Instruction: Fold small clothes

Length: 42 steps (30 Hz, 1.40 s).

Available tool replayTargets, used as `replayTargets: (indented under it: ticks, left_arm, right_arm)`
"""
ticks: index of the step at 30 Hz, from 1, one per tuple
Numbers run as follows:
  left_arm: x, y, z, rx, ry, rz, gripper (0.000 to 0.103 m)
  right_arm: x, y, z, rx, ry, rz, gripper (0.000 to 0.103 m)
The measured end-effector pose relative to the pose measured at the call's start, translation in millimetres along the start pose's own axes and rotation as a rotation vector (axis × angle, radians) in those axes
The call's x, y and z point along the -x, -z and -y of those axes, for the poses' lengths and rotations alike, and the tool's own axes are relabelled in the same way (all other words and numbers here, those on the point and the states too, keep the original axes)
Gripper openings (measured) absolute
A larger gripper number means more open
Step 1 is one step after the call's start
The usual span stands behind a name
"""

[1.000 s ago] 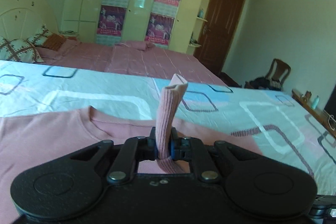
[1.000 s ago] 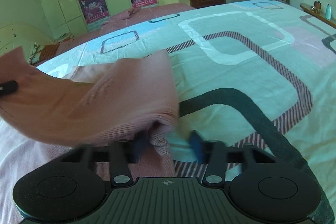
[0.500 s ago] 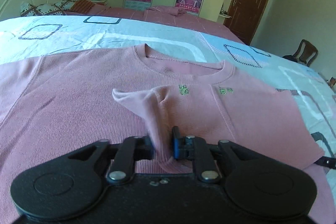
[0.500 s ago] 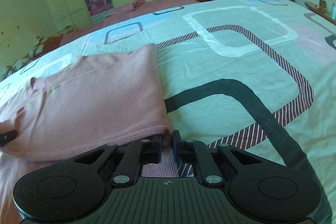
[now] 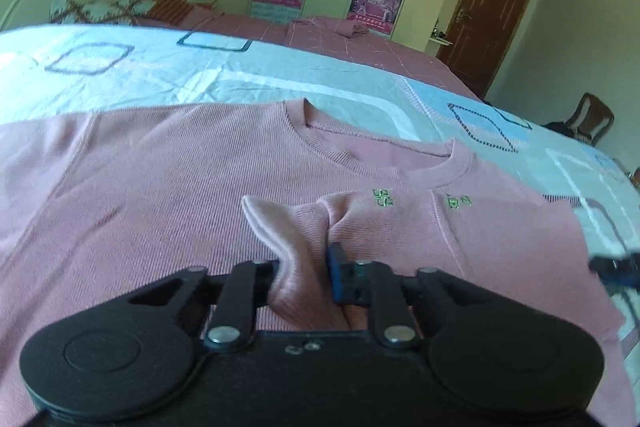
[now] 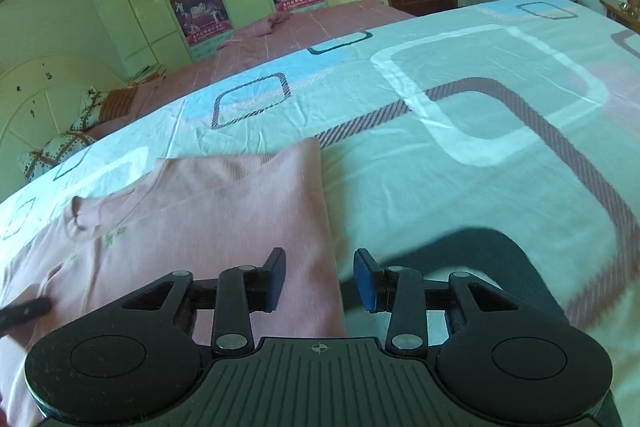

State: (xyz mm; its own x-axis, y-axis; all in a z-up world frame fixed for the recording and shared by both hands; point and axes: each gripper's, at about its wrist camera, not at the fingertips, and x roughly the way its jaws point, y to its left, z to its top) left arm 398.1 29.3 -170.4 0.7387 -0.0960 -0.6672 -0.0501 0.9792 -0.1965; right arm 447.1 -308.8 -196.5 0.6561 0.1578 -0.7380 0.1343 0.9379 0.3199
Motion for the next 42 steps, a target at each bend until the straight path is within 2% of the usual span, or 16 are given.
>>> replayTargets:
  ticks: [5,6,7,8,13,14,15,16,17,19,21,25,28,34,38,42]
  left_arm:
    - [2.2,3.5,0.5,-0.002,-0.014,0.023,0.012]
    - [0.9,4.1,0.9,-0.013,-0.02,0.023,0.012]
    - [-0.3,4.9,1.4,-0.02,-0.025,0.023,0.012]
    - [-1.4,4.9,1.6,-0.023,-0.028,0.021,0.014]
    - [-0.8,1.2,11.8,-0.111,-0.084,0.012,0.029]
    - [0.6,0.2,11.8,-0.109,-0.093,0.01,0.043]
    - [2.5,-0.6,11.0,-0.105,-0.108,0.007,0.071]
    - [5.2,-1.0,10.7,-0.099,-0.129,0.011,0.082]
    - [9.3,-0.4,10.0,-0.097,-0.149,0.03,0.085]
    - [11.7,0.3,10.1,-0.115,-0.161,0.024,0.083]
    - [7.3,1.4,8.1,-0.125,-0.153,-0.037,0.072]
    - [22.0,-2.6,0.8,-0.045,-0.141,-0.062,0.07]
    - [47.2,-4.9,-6.6,-0.007,-0.153,-0.036,0.078]
    - [102.6,-1.6,-47.2,0.103,-0.226,-0.028,0.08]
    - [138.0,7.7,-92.5,0.204,-0.304,-0.014,0.08]
    - [162.3,16.9,-148.9,0.323,-0.359,-0.003,0.079]
  right_arm:
    - [-47.3,-25.2,-1.3,-0.043,-0.022,-0.028,0.038]
    - [-52.0,-29.6,-2.3,-0.042,-0.018,-0.021,0.035]
    - [-56.2,-32.9,-4.7,-0.024,-0.004,-0.019,0.012]
    - [-60.7,-34.3,-7.6,0.007,0.032,-0.016,0.01]
    - [-60.9,-29.7,-6.1,0.028,0.07,0.021,0.013]
    - [-58.1,-28.7,-5.8,0.011,0.078,0.032,0.014]
    - [-54.4,-27.9,-7.9,0.01,0.092,0.043,0.018]
    - [-49.4,-26.6,-10.5,0.022,0.102,0.048,0.026]
    - [-42.5,-24.9,-17.0,0.043,0.105,0.059,0.03]
    - [-30.0,-16.5,-29.9,0.119,0.1,0.094,0.05]
    - [-24.0,-6.0,-41.5,0.197,0.114,0.097,0.05]
    - [-29.0,9.0,-43.4,0.229,0.131,0.0,0.05]
    - [-6.7,10.5,-49.2,0.22,0.09,0.048,0.05]
    - [26.7,23.6,-92.8,0.243,-0.11,0.049,0.05]
    - [38.8,40.2,-132.9,0.25,-0.247,-0.009,0.05]
    - [49.1,58.4,-171.4,0.28,-0.312,-0.037,0.05]
